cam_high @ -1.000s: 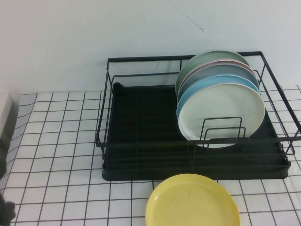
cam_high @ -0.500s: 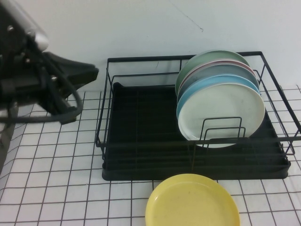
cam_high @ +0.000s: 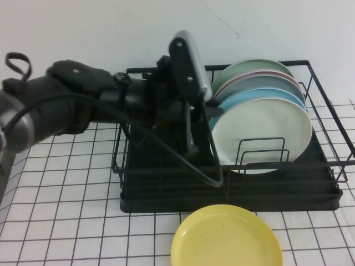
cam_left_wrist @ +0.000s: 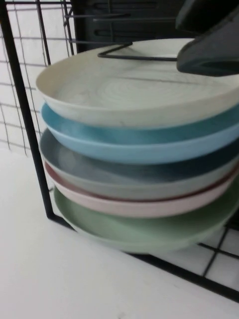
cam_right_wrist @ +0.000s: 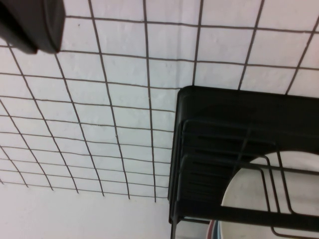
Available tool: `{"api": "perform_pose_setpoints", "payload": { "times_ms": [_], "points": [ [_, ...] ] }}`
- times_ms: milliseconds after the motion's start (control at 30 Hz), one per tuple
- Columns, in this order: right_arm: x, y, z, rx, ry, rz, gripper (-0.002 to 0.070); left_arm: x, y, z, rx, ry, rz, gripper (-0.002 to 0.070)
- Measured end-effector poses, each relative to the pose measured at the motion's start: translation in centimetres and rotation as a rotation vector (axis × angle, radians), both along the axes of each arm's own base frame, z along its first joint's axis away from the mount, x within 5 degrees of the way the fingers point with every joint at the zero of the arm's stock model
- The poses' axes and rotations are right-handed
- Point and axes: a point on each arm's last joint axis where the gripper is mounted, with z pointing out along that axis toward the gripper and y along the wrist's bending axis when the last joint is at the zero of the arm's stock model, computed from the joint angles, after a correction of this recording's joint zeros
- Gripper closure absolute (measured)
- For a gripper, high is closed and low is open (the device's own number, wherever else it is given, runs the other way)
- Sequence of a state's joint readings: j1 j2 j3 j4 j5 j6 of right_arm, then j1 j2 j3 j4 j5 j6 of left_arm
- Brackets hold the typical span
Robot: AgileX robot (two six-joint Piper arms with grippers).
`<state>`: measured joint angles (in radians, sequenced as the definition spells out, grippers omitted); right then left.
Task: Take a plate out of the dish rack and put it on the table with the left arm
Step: Grasp the plate from the shelf
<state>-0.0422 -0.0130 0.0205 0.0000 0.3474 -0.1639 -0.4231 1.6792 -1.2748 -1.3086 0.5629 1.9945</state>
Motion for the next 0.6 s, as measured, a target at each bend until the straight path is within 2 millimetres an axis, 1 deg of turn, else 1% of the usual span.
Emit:
{"api": "perform_pose_setpoints", "payload": {
  "times_ms": [67, 167, 333, 467, 600],
  "points": [
    [0.0, 0.0, 0.0, 0.000, 0.000, 0.000, 0.0679, 0.5, -1.2, -1.0, 0.016, -0.003, -0.021, 0.0567],
    [0.0, 0.0, 0.0, 0.000, 0.000, 0.000, 0.0679, 1.4, -2.4, -1.8, 0.009, 0.003, -0.002, 0.0525],
    [0.0, 0.0, 0.0, 0.000, 0.000, 0.000, 0.0679, 2.9, -3.3, -3.1, 0.014, 0.008, 0.023, 0.0461],
    [0.0, 0.0, 0.0, 0.000, 0.000, 0.000, 0.0679, 3.7, -3.7, -3.9, 0.017, 0.013, 0.022, 0.0390],
    [0.0, 0.0, 0.0, 0.000, 0.000, 0.000, 0.0679, 4.2, -4.0, -4.4, 0.001, 0.029, 0.034, 0.0364]
  ]
}}
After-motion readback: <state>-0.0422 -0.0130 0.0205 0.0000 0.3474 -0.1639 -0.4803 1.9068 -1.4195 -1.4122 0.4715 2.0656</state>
